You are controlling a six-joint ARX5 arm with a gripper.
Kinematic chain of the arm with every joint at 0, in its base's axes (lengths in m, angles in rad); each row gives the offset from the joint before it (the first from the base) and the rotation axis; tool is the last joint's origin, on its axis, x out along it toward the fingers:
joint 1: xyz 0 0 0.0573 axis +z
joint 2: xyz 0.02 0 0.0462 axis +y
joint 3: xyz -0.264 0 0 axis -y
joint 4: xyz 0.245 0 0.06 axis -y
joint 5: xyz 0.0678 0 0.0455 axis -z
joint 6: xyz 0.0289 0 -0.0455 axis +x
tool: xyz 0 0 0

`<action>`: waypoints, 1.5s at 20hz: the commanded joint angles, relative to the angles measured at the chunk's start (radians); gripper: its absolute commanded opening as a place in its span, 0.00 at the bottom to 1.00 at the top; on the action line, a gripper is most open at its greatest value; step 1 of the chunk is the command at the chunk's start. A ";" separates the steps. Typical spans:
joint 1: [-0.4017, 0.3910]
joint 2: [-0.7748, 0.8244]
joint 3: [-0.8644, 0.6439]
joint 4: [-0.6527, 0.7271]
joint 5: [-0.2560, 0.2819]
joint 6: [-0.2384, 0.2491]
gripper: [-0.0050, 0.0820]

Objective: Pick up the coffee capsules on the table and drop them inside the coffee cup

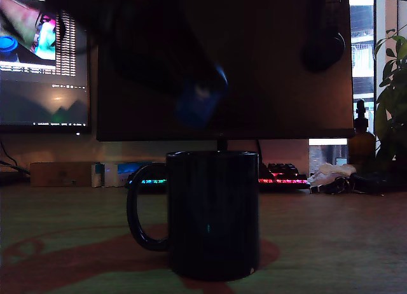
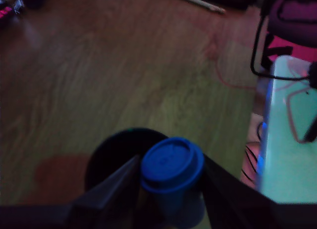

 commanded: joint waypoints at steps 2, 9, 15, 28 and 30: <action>0.008 -0.002 -0.029 0.058 0.007 0.040 0.30; 0.008 0.007 -0.029 0.112 0.006 0.095 0.30; 0.008 0.134 -0.029 0.198 0.007 0.089 0.30; 0.010 0.142 -0.029 0.170 0.003 0.077 0.30; 0.010 0.142 -0.029 0.154 0.003 0.066 0.30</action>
